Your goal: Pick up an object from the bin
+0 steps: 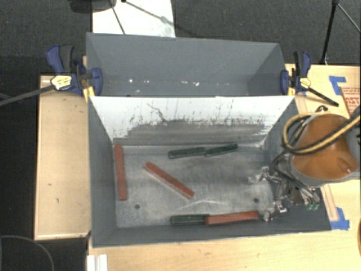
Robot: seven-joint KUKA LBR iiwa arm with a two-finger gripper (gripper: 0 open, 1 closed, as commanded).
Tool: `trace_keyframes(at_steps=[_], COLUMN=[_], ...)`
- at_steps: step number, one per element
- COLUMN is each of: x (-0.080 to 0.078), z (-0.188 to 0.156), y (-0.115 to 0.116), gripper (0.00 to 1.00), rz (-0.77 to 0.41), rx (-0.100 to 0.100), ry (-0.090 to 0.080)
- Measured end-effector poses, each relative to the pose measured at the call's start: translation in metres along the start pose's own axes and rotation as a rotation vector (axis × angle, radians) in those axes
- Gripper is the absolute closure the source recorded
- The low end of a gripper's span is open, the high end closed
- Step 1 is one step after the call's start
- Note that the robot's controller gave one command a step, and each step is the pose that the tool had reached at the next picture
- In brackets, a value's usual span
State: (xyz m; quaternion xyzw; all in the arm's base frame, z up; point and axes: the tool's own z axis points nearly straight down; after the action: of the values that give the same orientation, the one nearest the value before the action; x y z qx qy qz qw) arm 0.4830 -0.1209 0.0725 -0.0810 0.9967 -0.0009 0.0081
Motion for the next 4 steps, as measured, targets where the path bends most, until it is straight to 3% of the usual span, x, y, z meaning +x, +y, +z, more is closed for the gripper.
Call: trace_keyframes(at_steps=[2,3,4], x=[-0.007,-0.006,-0.011], z=[-0.001,-0.001,0.000], y=[0.044,0.040,0.058], gripper=[0.00,0.00,0.00], rz=[-0.121,-0.111,-0.164], rx=[0.002,0.000,0.003], ry=[-0.003,-0.005,-0.001])
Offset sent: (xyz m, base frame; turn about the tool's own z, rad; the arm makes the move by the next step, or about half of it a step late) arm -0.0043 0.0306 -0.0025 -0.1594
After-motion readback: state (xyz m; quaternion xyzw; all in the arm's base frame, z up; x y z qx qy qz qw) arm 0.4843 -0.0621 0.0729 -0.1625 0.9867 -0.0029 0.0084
